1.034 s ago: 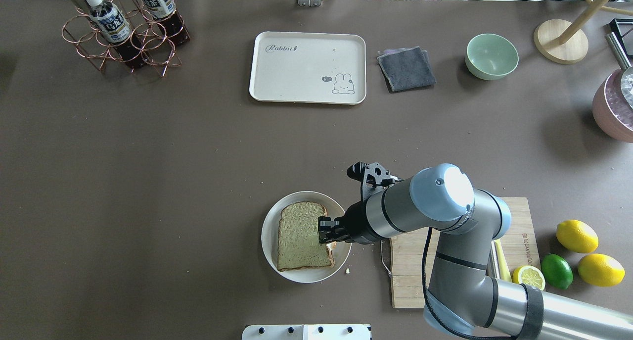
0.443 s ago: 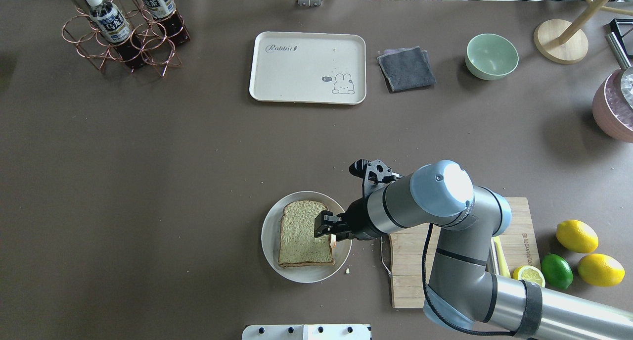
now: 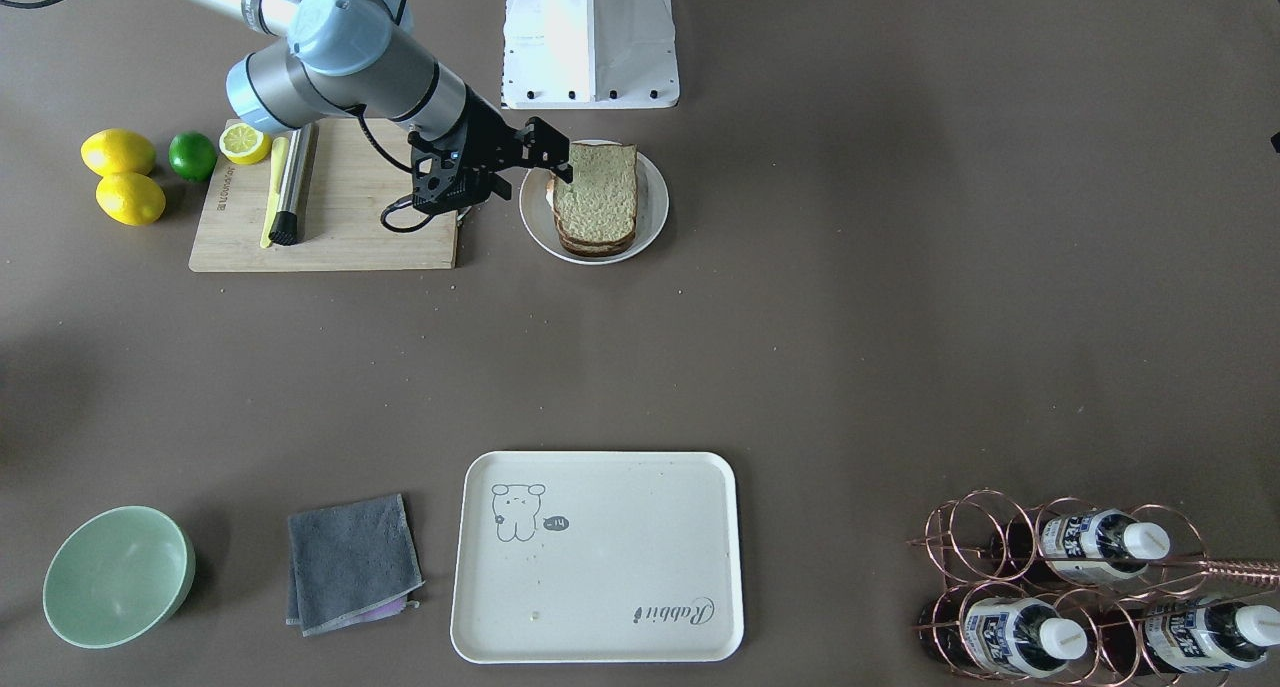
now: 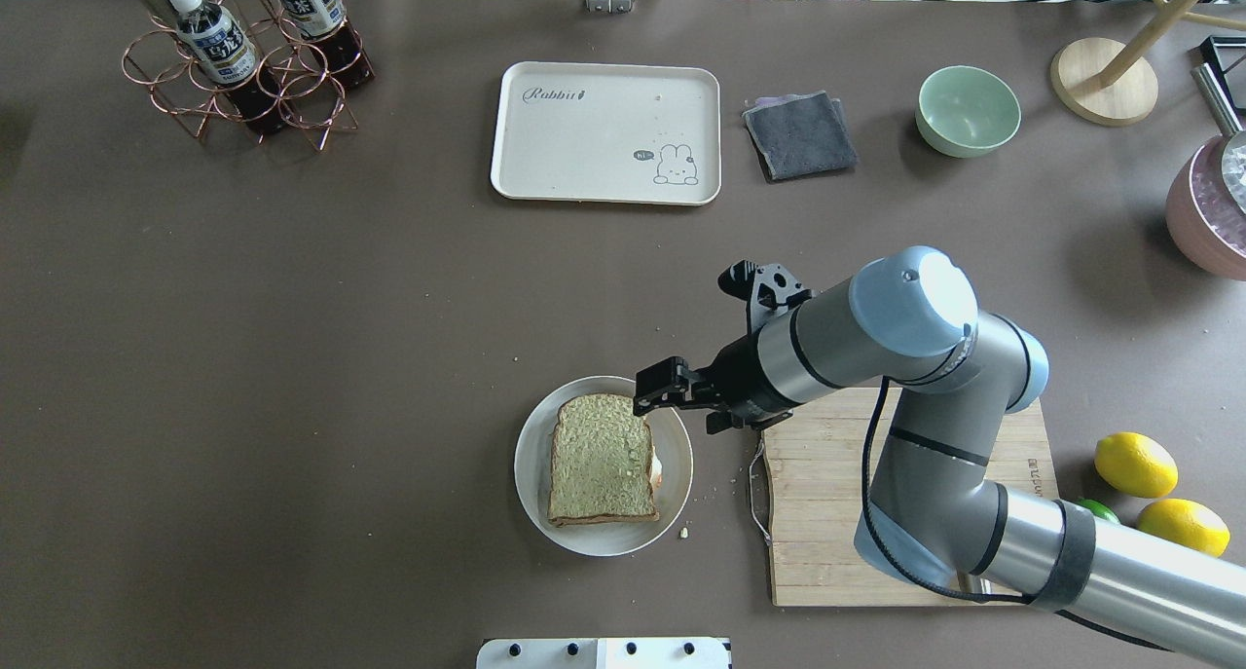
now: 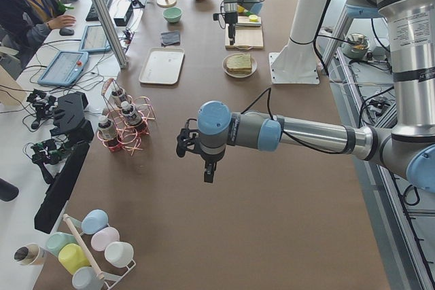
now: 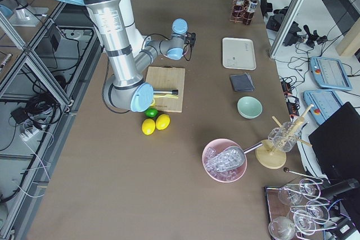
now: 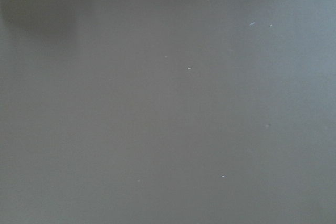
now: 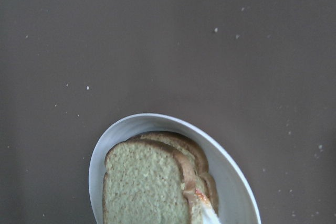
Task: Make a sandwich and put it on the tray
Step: 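Withdraw the right gripper while the left gripper moves toward the plate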
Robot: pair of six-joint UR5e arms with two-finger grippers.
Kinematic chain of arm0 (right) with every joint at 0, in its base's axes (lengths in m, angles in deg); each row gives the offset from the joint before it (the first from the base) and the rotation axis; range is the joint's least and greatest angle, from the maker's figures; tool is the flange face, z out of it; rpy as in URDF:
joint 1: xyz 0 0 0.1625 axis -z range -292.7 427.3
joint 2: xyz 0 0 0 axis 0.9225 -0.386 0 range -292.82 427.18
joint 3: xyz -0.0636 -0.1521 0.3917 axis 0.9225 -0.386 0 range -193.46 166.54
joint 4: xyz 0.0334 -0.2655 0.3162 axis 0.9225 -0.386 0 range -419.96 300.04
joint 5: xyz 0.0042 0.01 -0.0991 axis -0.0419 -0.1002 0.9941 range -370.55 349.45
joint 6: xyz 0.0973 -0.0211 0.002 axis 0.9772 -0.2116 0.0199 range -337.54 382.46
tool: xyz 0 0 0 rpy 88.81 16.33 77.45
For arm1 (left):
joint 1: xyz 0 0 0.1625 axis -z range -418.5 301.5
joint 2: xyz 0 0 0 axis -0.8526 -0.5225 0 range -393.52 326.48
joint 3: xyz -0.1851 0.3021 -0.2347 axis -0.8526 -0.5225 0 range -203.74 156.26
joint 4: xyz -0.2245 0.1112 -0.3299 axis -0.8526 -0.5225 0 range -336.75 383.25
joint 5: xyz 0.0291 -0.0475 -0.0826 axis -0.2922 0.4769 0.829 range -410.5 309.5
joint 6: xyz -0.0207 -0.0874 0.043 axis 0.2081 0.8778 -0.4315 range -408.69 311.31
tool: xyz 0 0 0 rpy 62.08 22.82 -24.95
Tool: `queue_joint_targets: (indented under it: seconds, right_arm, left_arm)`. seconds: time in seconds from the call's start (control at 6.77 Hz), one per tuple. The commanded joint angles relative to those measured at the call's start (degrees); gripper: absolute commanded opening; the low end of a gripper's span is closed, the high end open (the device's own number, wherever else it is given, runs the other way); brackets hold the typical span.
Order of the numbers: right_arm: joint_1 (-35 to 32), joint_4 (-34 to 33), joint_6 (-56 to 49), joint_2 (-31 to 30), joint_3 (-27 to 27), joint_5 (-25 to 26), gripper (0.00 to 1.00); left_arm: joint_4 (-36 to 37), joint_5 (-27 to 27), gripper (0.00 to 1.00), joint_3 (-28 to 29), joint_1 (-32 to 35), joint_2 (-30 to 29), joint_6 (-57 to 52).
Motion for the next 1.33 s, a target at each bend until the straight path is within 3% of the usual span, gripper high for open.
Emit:
queue_joint_targets:
  seconds: [0.0, 0.15, 0.3, 0.59, 0.89, 1.18]
  right_arm:
    - [-13.35, -1.77, -10.93, -5.52, 0.25, -11.25, 1.00]
    - [-19.24, -2.90, -19.79, -10.52, 0.16, -14.52, 1.00]
    - [-23.47, -5.70, -29.97, -15.09, 0.16, -14.90, 1.00]
    - [-29.90, -12.55, -46.70, -20.30, 0.16, -15.25, 1.00]
    - [-35.18, -18.52, -60.68, -24.61, -0.36, -15.34, 1.00]
    - [-40.02, -23.55, -70.12, -26.64, 0.07, -15.34, 1.00]
  left_arm:
    - [-5.96, 0.43, 0.98, -3.18, -11.12, -5.33, 21.08]
    - [-8.52, -0.35, 0.98, -4.15, -17.79, -8.93, 32.42]
    - [-11.59, -4.71, 0.98, -4.59, -25.69, -12.01, 42.27]
    - [-12.50, -16.29, 0.97, -2.24, -42.73, -25.34, 60.84]
    - [-12.76, -26.33, 0.96, 3.29, -54.54, -32.41, 63.82]
    - [-14.94, -27.87, 0.86, 8.65, -58.45, -37.43, 67.32]
